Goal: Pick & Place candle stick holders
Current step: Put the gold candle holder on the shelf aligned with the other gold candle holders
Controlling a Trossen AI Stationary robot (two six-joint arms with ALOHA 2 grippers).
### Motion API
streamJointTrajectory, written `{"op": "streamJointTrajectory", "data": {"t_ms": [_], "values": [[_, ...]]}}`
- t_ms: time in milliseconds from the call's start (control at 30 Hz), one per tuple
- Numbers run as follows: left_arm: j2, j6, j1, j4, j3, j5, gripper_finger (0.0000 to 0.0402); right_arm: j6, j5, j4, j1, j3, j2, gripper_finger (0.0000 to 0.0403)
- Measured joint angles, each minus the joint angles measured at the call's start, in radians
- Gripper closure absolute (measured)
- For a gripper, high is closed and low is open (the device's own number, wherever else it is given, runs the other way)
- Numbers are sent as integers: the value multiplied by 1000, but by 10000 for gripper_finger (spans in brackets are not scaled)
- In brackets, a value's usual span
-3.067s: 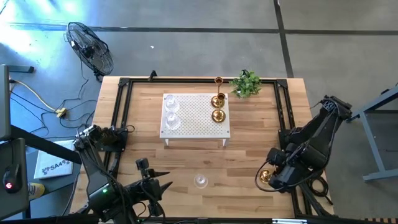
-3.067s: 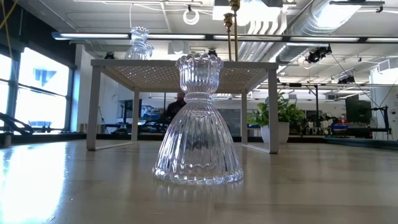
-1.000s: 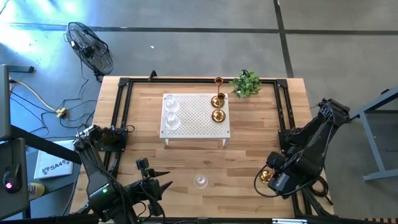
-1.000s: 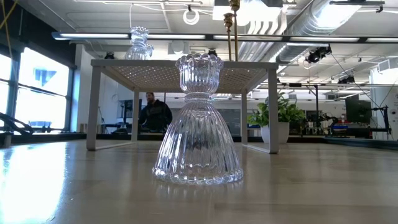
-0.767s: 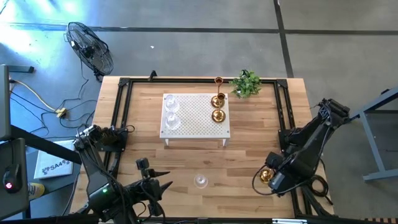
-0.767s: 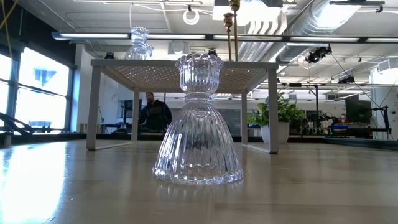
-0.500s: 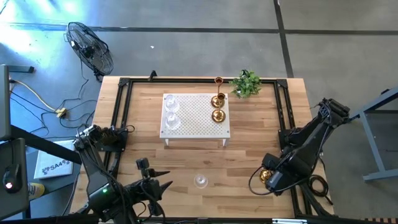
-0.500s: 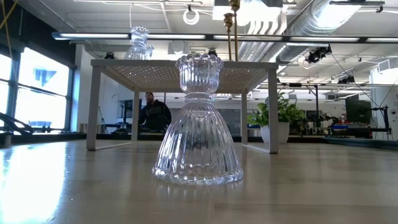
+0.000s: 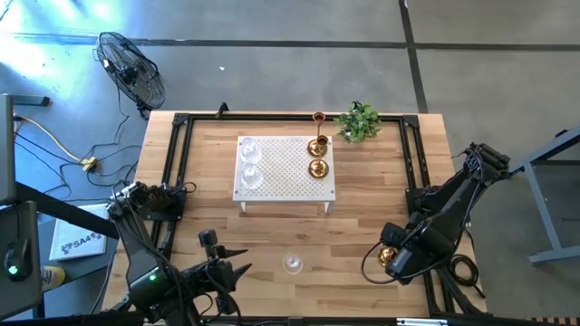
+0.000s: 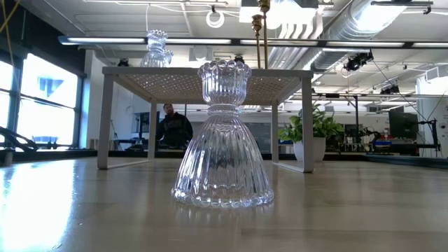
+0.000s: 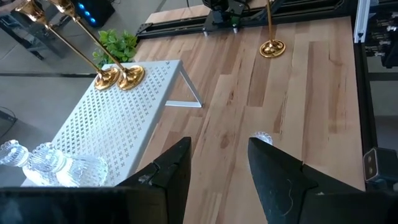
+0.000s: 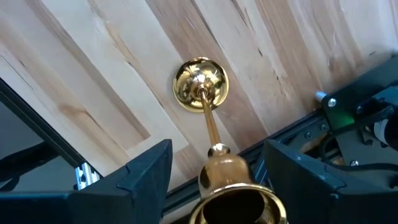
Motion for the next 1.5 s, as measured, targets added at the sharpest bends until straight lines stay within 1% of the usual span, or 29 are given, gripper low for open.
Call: {"op": "streamJointTrajectory", "data": {"t_ms": [200, 367, 467, 800, 1000, 1033, 1267, 1500], "values": [[0, 1, 0, 0, 0, 0, 247, 15, -10, 1, 0, 0, 0, 157], [0, 2, 0, 0, 0, 0, 247, 16, 2, 1, 0, 0, 0, 158], [0, 2, 0, 0, 0, 0, 247, 16, 2, 1, 0, 0, 0, 165], [0, 3, 0, 0, 0, 4, 247, 13, -18, 20, 0, 0, 0, 228], [0, 3, 0, 0, 0, 3, 247, 11, -38, 19, 0, 0, 0, 288], [0, 3, 0, 0, 0, 3, 247, 10, -44, 19, 0, 1, 0, 293], [0, 3, 0, 0, 0, 3, 247, -34, -59, 10, 1, 1, 0, 293], [0, 8, 0, 0, 0, 2, 247, -75, -40, -3, 1, 1, 0, 293]]}}
